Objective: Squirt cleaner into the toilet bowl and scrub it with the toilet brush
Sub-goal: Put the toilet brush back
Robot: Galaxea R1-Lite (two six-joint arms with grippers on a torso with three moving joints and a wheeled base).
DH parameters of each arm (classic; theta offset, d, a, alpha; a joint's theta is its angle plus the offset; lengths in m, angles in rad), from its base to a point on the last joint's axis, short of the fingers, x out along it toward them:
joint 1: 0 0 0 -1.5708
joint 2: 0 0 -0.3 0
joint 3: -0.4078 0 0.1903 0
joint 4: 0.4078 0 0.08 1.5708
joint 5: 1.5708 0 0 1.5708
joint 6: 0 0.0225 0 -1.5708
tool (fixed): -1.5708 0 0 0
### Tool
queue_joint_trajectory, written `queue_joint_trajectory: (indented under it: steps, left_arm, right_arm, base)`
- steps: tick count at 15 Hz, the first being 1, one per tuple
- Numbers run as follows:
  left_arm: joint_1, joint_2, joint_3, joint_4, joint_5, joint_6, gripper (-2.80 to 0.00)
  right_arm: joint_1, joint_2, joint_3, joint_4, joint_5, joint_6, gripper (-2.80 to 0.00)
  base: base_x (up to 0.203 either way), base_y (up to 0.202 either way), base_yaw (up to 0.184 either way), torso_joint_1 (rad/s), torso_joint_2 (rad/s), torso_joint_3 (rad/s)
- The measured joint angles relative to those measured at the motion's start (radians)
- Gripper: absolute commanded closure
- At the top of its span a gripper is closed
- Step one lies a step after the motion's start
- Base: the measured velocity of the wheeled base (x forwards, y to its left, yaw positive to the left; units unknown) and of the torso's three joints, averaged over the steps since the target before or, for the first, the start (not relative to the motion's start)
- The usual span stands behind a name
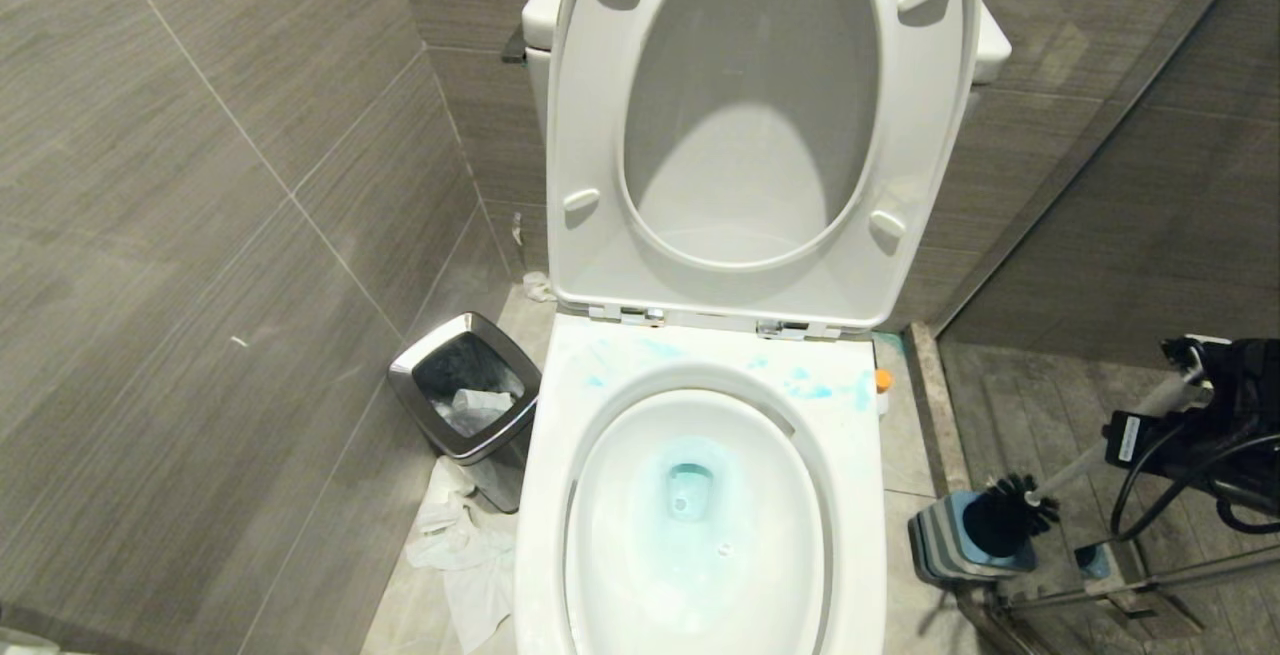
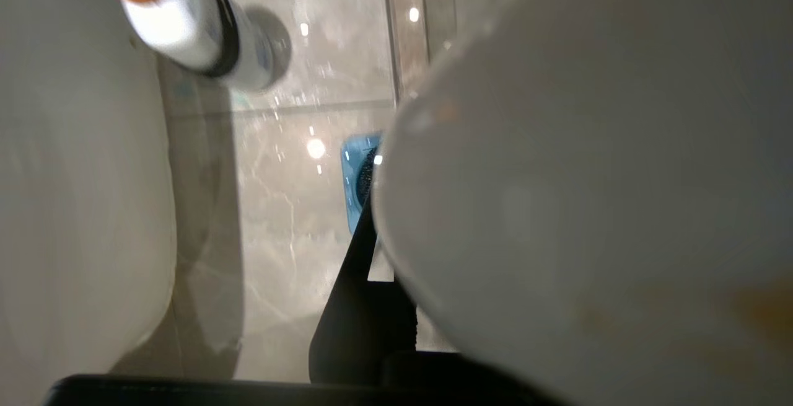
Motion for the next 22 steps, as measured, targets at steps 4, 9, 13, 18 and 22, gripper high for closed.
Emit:
queue_joint_trajectory:
  steps: [4,9,13,18,22]
  left_arm:
    - [0.000,0.000,0.000,0.000,0.000,0.000,0.00]
    - [0.000,0.000,0.000,0.000,0.000,0.000,0.00]
    - [0.000,0.000,0.000,0.000,0.000,0.000,0.00]
    - [0.000,0.000,0.000,0.000,0.000,0.000,0.00]
    - [0.000,0.000,0.000,0.000,0.000,0.000,0.00]
  right_arm:
    - [-0.009,0.055,0.006,-0.005,0.004,0.001,0.00]
    - [-0.009,0.108,0.035,-0.079,0.028,-0.010,0.00]
    - [-0.009,0.176,0.092,-0.266,0.027,-0.028,-2.80]
    - [-0.010,0.173,0.116,-0.279,0.038,-0.066,-2.80]
    - [-0.011,0.086,0.193,-0.277,0.104,-0.103,-2.80]
  base:
    - [0.000,0.000,0.000,0.000,0.00,0.000]
    - [0.000,0.000,0.000,0.000,0.00,0.000]
    - [0.000,0.000,0.000,0.000,0.00,0.000]
    - [0.000,0.000,0.000,0.000,0.00,0.000]
    - [0.000,0.000,0.000,0.000,0.00,0.000]
